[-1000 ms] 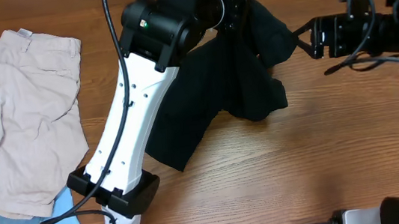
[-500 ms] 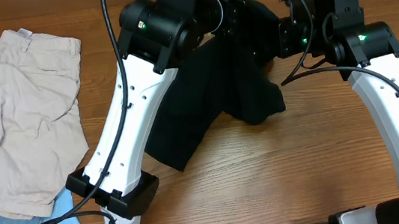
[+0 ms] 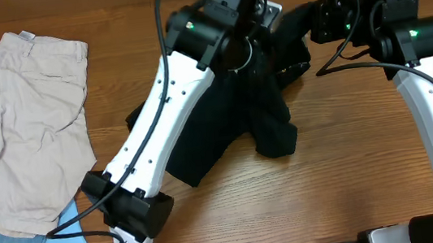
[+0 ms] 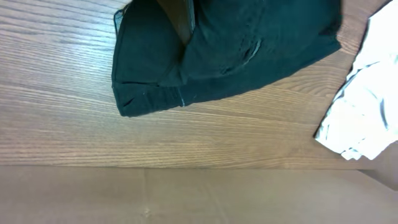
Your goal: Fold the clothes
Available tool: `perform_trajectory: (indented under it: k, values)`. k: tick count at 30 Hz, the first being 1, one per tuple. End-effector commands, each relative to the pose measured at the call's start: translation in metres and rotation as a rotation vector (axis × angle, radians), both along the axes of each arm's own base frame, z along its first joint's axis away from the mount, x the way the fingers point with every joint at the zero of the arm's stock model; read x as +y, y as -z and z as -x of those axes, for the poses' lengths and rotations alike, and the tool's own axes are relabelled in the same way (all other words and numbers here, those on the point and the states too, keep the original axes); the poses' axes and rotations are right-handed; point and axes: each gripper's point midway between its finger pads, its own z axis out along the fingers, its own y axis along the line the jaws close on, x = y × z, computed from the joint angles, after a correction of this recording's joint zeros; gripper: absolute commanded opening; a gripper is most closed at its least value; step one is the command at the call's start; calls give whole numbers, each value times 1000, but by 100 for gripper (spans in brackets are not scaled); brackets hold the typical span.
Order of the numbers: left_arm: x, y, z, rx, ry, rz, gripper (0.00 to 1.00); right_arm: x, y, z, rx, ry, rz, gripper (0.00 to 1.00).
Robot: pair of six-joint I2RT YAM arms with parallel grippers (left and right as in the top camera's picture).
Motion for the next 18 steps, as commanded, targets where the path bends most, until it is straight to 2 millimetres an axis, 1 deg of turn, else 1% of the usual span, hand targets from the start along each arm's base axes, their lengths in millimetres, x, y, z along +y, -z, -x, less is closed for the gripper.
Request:
perform_trajectory:
  k: [1,2,4,5,6,7,9,12,13,14,15,16,17,18]
  values:
    - [12,35,18,102,6,-76,13,-31,-53,-12,-140,117,12,4]
    - [13,45,20,118,18,-94,21,-33,-53,-12,-139,120,12,4]
    - [17,58,27,151,30,-123,27,-37,-53,-12,-139,130,13,4]
    - [20,65,30,163,51,-142,37,-42,-53,-13,-139,140,13,4]
    - [22,69,32,159,83,-161,43,-47,-52,-13,-138,152,14,4]
    - [24,70,35,153,124,-174,46,-53,-53,-14,-139,165,15,4]
    - [22,71,41,148,182,-177,50,-64,-52,-16,-139,185,12,4]
    - [-1,69,64,124,346,-160,53,-72,-44,-21,-123,191,1,4]
    - [-13,69,77,97,422,-175,54,-72,-41,-24,-116,191,0,4]
    - [-31,69,91,66,480,-178,54,-72,-39,-25,-113,190,0,4]
    - [-45,69,101,41,515,-174,54,-73,-39,-26,-115,190,-1,4]
    - [-54,69,107,25,534,-168,55,-73,-40,-26,-117,190,-1,4]
    - [-69,71,116,17,539,-152,55,-73,-40,-26,-120,190,-1,4]
    - [-81,77,126,18,538,-145,55,-73,-40,-26,-120,191,-1,4]
